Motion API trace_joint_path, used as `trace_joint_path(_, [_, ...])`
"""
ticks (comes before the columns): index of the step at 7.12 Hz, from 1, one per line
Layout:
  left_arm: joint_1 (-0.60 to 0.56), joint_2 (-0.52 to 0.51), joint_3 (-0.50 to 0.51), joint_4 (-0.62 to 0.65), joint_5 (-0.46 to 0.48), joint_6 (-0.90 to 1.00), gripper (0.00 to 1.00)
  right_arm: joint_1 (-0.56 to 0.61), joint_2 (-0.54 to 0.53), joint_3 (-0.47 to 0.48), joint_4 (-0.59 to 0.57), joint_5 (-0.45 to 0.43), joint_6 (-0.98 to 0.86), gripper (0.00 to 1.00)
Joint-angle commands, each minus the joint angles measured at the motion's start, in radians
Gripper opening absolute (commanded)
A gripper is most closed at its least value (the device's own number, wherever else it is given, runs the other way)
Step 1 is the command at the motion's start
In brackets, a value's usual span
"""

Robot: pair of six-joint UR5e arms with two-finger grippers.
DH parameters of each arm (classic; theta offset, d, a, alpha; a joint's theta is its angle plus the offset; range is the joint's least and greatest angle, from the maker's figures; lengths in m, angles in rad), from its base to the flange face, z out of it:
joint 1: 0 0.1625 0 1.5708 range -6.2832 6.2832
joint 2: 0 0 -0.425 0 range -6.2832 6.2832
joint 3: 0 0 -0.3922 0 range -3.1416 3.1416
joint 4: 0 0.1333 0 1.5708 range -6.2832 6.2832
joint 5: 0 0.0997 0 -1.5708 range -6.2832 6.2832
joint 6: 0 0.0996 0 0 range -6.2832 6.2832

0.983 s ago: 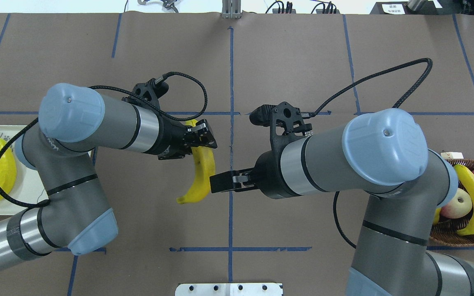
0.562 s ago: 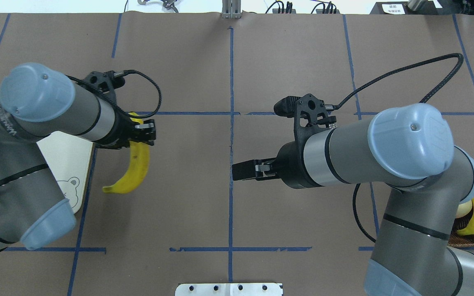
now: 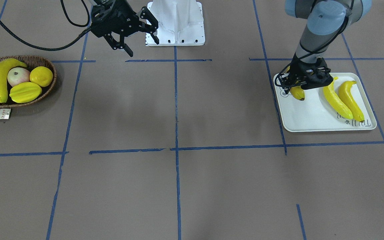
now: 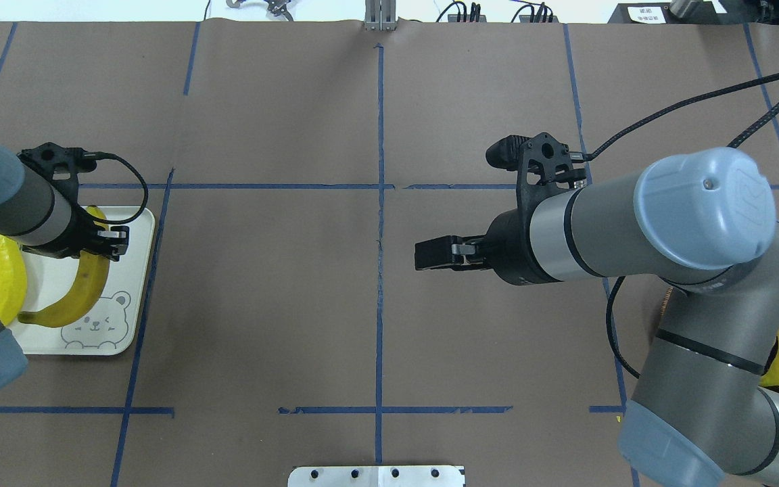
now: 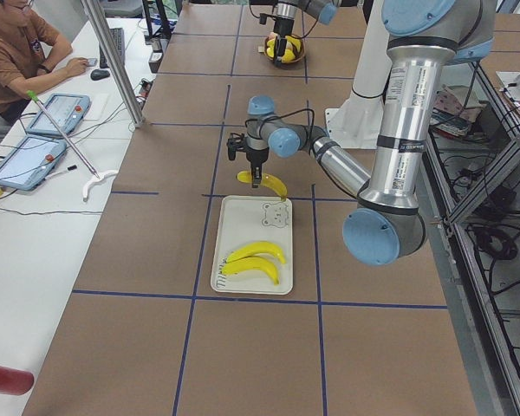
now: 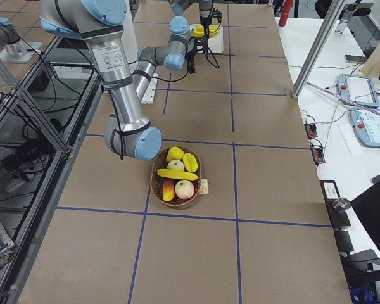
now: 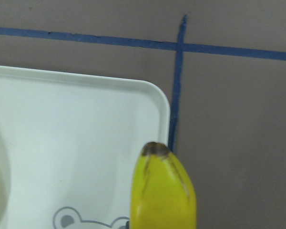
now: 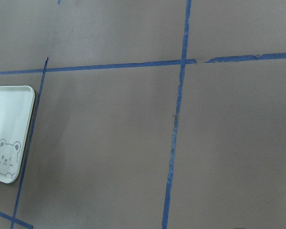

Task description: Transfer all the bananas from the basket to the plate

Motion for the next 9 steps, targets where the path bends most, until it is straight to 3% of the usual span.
trace_joint_path(1, [-0.052,0.018,0.103,-0.007,-0.001,0.059,0.00,0.003,-0.005,-0.001,-0.001,-0.004,0.000,1.00])
trace_joint_path(4, [-0.074,0.016,0.206,-0.010,-0.003,0.047,0.03,0.003,-0.005,-0.003,-0.001,-0.007,0.000,1.00])
trace_joint_path(5, [-0.086,0.016,0.212,-0.011,-0.003,0.047,0.25,0.003,-0.003,-0.001,-0.001,-0.007,0.000,1.00])
trace_joint_path(6, [-0.095,0.018,0.215,-0.013,-0.003,0.050,0.99,0.003,-0.005,-0.001,-0.001,-0.007,0.000,1.00])
trace_joint_path(9, [-0.120,0.018,0.214,-0.014,-0.003,0.062,1.00,0.042,-0.049,0.002,-0.019,0.001,-0.015,1.00])
